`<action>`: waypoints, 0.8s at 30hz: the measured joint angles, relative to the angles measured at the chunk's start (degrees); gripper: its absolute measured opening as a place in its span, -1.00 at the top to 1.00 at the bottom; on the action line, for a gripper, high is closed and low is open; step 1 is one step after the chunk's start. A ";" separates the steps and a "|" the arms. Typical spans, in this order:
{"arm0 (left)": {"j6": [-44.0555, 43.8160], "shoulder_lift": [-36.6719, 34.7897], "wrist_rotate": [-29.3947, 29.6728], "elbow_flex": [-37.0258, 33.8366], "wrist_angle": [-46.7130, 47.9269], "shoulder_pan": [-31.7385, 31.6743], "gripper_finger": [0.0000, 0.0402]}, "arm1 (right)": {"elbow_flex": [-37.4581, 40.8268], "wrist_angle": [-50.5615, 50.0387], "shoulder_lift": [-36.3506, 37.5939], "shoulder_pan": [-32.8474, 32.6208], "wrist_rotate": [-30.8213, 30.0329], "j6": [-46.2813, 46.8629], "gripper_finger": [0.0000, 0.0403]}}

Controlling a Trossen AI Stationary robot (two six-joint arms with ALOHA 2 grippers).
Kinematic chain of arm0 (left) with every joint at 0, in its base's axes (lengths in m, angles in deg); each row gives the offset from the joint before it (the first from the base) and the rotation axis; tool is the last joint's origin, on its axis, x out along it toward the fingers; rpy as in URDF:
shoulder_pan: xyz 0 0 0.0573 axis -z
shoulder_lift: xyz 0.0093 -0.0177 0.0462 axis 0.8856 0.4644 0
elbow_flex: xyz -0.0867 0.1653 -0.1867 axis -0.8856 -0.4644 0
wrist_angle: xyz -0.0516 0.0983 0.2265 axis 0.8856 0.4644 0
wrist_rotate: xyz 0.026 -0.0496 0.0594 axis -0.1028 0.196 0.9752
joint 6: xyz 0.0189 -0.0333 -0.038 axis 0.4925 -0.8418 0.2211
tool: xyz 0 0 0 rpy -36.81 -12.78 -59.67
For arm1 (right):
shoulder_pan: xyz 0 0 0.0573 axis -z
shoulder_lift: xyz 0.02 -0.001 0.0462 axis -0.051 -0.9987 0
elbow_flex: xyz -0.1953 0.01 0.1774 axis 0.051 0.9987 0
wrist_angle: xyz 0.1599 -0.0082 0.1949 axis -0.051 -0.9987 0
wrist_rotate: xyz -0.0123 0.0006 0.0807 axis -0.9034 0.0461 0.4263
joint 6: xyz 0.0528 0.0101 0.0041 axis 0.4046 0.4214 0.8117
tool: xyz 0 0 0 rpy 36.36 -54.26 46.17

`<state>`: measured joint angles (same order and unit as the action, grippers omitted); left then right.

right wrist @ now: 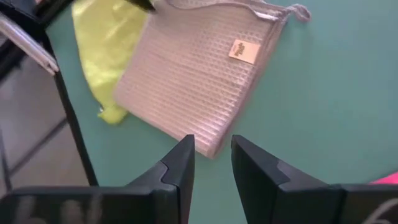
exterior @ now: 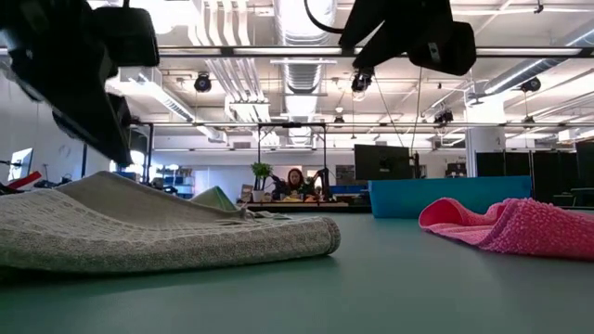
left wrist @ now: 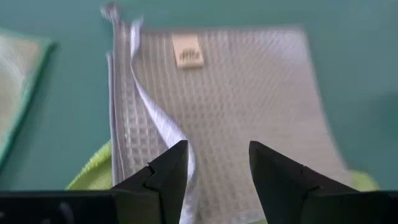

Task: Fold microfiber towels
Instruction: Fold the gray microfiber cloth

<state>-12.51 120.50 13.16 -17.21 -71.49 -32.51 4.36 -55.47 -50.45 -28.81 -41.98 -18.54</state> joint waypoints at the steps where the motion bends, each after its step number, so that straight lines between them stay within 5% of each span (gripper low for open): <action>1: 0.23 0.97 -0.10 0.00 0.01 -0.09 0.23 | -0.01 0.13 -0.06 -0.13 -0.45 1.05 0.54; 12: -0.49 8.59 -0.39 0.22 4.21 -3.56 0.23 | -0.01 5.99 -2.97 -0.67 -0.78 3.77 0.60; 24: -0.40 2.87 -2.41 0.20 10.16 -6.68 0.23 | -0.01 14.00 -9.60 -2.26 -0.52 6.33 0.61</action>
<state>-12.91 123.36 10.76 -17.02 -61.33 -39.18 4.35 -41.46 -60.05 -31.06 -42.49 -12.21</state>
